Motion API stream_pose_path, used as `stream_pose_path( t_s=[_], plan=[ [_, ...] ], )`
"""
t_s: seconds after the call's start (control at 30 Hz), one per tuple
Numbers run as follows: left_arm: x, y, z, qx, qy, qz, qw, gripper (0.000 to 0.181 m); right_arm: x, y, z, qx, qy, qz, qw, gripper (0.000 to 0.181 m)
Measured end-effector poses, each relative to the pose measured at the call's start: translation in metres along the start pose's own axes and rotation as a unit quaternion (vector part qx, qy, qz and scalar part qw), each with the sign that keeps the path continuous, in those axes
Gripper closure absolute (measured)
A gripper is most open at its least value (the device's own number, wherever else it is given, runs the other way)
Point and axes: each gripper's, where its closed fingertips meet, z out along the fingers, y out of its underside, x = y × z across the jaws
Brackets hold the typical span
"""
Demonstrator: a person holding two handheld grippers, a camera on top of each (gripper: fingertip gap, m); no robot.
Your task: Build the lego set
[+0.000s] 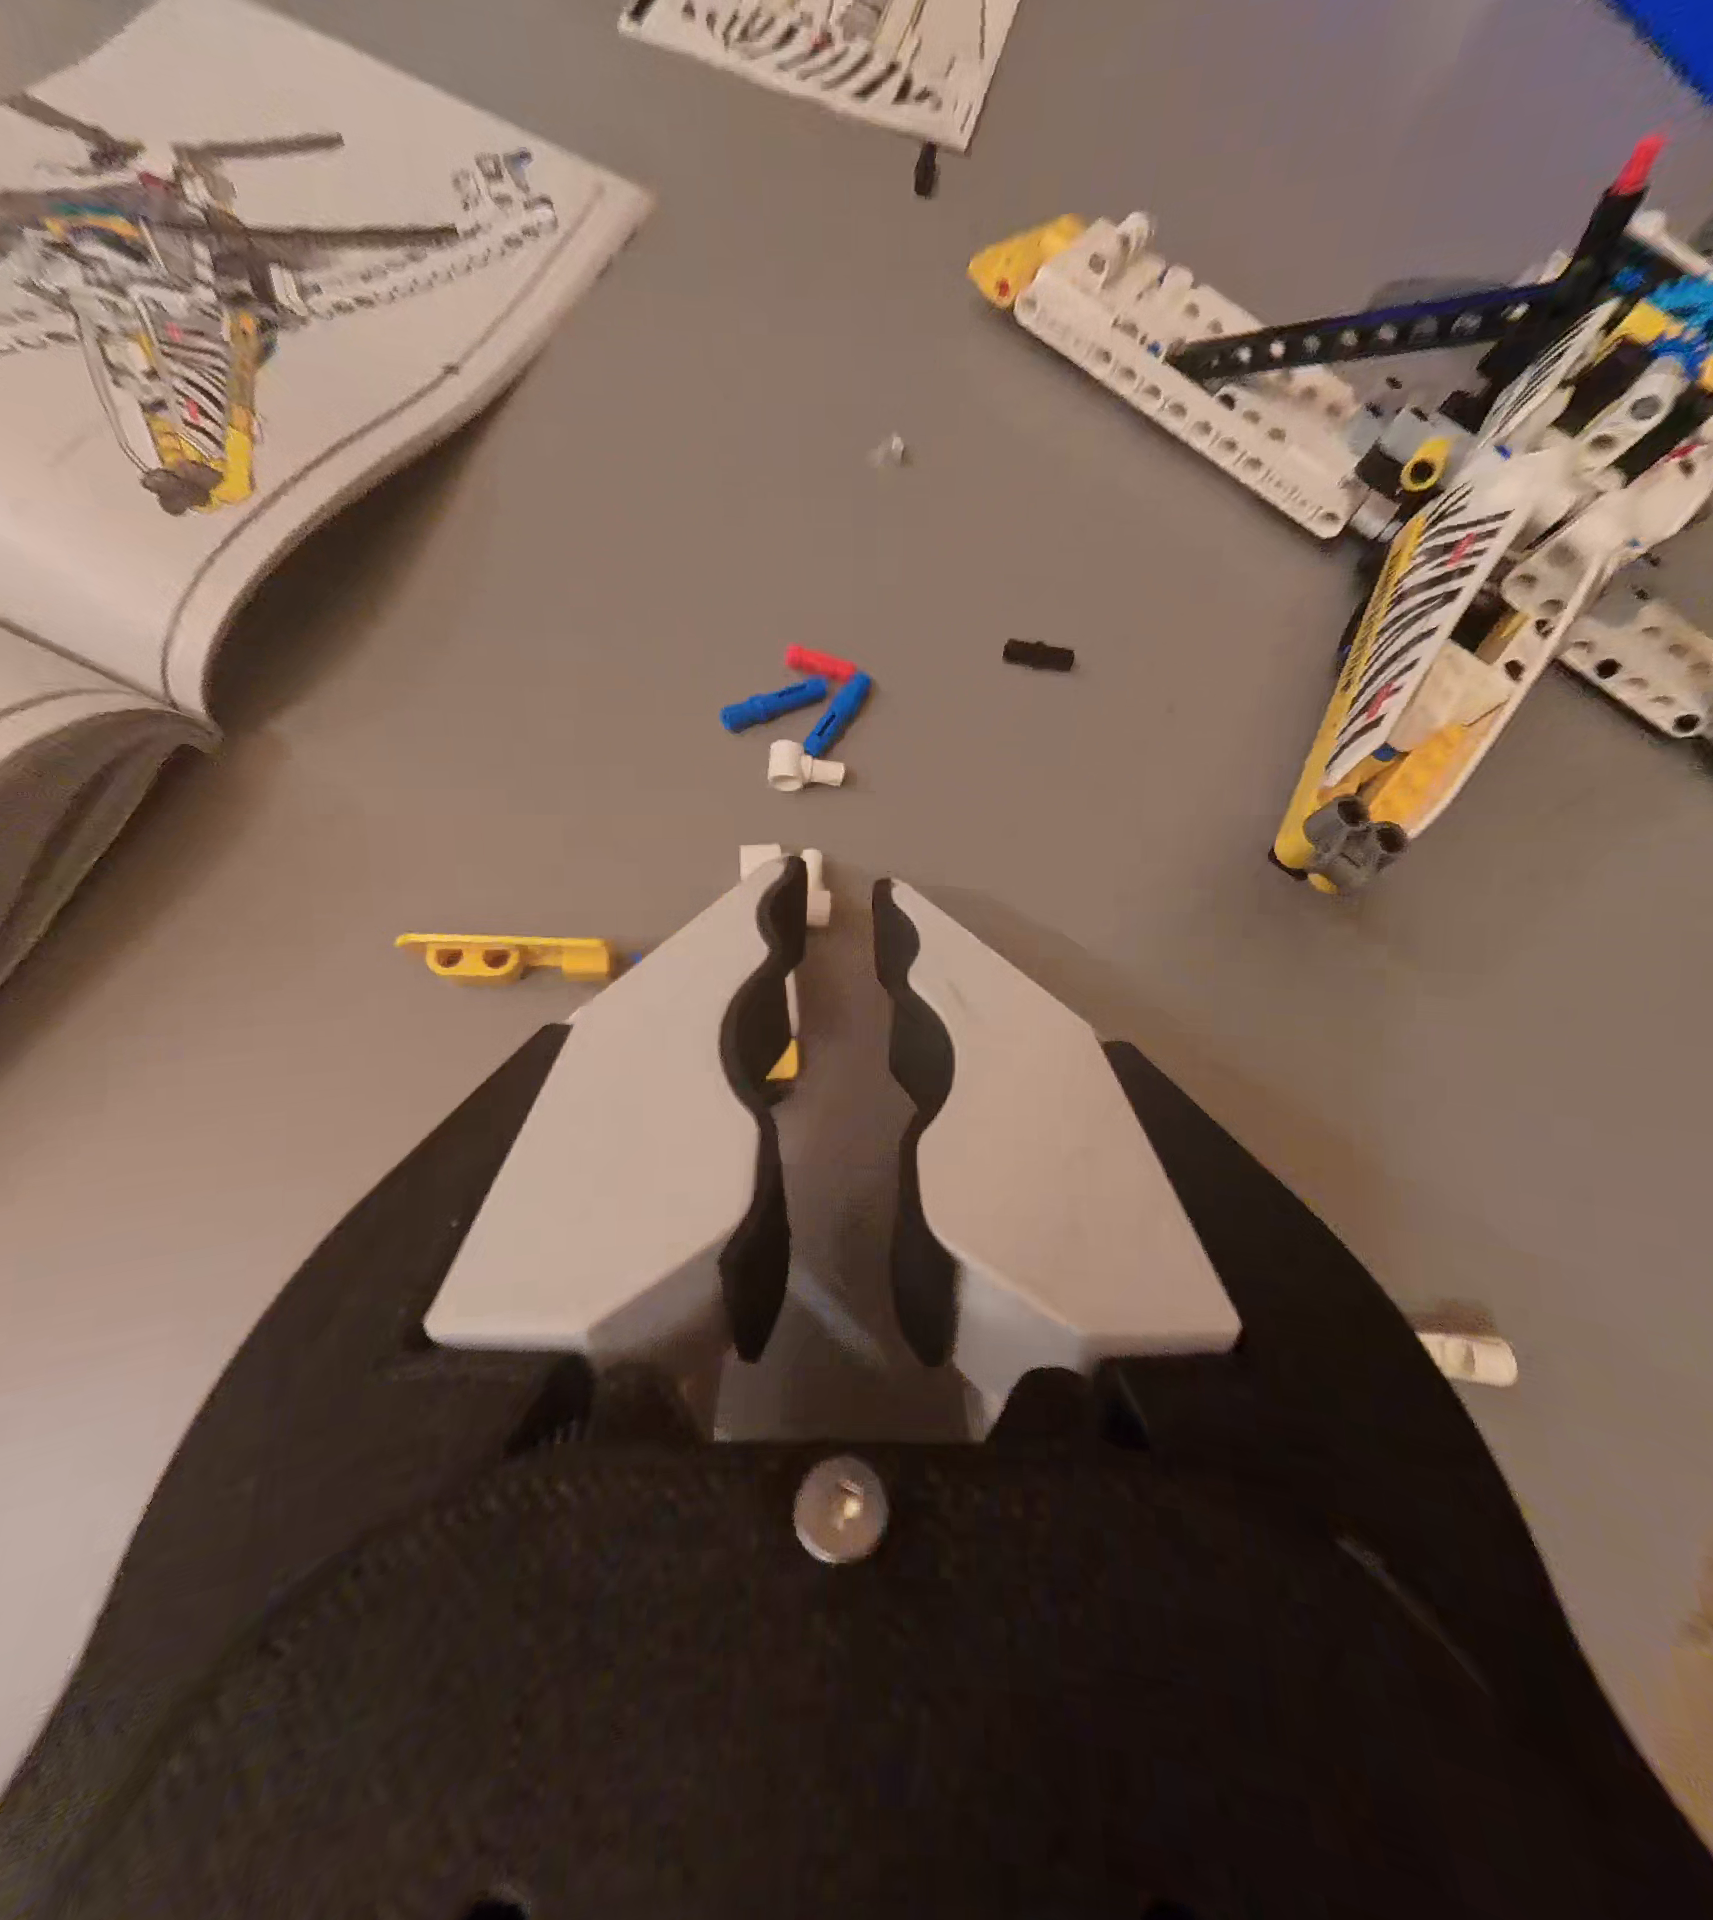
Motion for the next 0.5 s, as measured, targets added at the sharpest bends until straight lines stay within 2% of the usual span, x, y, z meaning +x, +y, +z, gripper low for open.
stream_pose_path(
  t_s=[0.1, 0.2, 0.5],
  plan=[
    [0.004, 0.008, 0.008, -0.023, -0.014, -0.001, 1.000, 0.170, 0.002, 0.002, 0.001, 0.007, -0.009, 0.026, 1.000, 0.135],
    [-0.007, 0.008, 0.008, -0.024, -0.067, 0.027, 0.997, 0.165, 0.001, 0.000, 0.003, 0.016, -0.019, 0.044, 0.999, 0.135],
    [-0.012, 0.000, -0.003, -0.006, -0.072, 0.040, 0.997, 0.166, 0.003, 0.004, 0.005, 0.014, -0.023, 0.054, 0.998, 0.136]
  ],
)
